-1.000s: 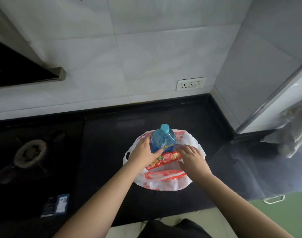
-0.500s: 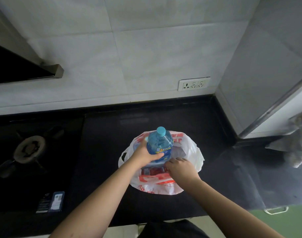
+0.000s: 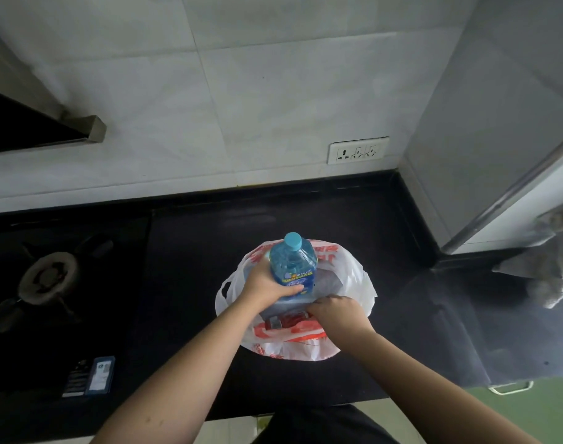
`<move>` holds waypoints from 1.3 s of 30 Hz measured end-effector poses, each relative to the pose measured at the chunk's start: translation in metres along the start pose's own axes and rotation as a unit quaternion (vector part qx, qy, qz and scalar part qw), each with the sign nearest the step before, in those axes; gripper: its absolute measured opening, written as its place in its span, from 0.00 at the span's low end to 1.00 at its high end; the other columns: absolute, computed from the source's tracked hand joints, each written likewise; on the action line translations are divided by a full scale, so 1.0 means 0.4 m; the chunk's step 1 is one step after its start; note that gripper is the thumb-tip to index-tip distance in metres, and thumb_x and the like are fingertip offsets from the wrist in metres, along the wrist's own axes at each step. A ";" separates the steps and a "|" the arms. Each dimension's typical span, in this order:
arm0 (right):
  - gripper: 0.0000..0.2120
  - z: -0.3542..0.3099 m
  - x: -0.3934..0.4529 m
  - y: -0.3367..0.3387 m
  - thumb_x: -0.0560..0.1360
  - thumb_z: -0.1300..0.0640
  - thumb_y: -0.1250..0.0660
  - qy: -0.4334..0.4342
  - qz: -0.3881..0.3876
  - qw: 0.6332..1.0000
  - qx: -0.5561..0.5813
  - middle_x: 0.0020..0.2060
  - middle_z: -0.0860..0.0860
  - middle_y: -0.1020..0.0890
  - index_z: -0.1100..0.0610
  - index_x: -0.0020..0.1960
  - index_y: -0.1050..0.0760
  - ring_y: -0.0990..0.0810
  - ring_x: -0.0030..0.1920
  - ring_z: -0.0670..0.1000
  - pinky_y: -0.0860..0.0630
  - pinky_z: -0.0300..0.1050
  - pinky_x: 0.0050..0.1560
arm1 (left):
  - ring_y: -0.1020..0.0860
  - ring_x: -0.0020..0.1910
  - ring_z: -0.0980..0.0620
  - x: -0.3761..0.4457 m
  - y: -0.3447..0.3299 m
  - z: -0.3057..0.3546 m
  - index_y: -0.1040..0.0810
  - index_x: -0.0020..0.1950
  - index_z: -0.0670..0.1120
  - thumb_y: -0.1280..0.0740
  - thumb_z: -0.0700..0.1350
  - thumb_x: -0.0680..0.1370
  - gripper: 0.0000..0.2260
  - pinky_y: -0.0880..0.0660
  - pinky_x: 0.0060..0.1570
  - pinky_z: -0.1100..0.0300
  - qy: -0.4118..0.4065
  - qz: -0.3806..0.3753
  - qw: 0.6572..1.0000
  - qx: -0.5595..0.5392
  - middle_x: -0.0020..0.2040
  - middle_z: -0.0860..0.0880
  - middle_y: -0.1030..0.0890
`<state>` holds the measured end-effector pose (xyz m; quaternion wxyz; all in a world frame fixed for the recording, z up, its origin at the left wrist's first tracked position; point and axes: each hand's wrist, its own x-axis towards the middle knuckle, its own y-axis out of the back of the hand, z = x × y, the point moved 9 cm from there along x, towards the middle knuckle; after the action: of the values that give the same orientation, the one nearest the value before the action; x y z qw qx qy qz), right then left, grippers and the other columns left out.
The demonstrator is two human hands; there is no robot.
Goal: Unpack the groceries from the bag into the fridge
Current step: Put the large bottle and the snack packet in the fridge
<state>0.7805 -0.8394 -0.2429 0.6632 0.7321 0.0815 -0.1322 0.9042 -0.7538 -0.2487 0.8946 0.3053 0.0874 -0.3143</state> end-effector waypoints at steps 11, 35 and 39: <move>0.14 0.002 -0.013 0.028 0.76 0.57 0.37 0.037 0.066 0.996 0.041 0.55 0.48 0.19 0.51 0.62 0.24 0.21 0.55 0.54 0.24 0.47 0.56 | 0.19 0.50 0.61 -0.025 0.068 0.058 0.26 0.59 0.54 0.17 0.53 0.56 0.35 0.20 0.51 0.57 -0.050 0.046 0.996 -0.054 0.51 0.57 0.17; 0.10 0.006 -0.158 0.227 0.79 0.54 0.38 0.031 0.175 0.936 0.303 0.48 0.44 0.18 0.53 0.57 0.22 0.19 0.46 0.45 0.25 0.29 0.47 | 0.18 0.54 0.49 -0.337 0.337 0.053 0.24 0.62 0.47 0.21 0.34 0.64 0.29 0.20 0.49 0.52 -0.048 0.202 0.934 -0.291 0.55 0.47 0.16; 0.08 -0.035 -0.148 0.184 0.77 0.49 0.37 0.018 0.091 0.902 0.422 0.45 0.40 0.19 0.47 0.55 0.26 0.19 0.44 0.42 0.24 0.29 0.44 | 0.18 0.54 0.47 -0.430 0.325 -0.021 0.24 0.61 0.46 0.20 0.37 0.63 0.28 0.20 0.48 0.54 -0.021 0.230 0.920 -0.317 0.55 0.46 0.16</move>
<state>0.7472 -0.8302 -0.1542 0.3000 0.9498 -0.0371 -0.0801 0.8492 -0.5813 -0.1318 0.9938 0.0108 0.0914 -0.0621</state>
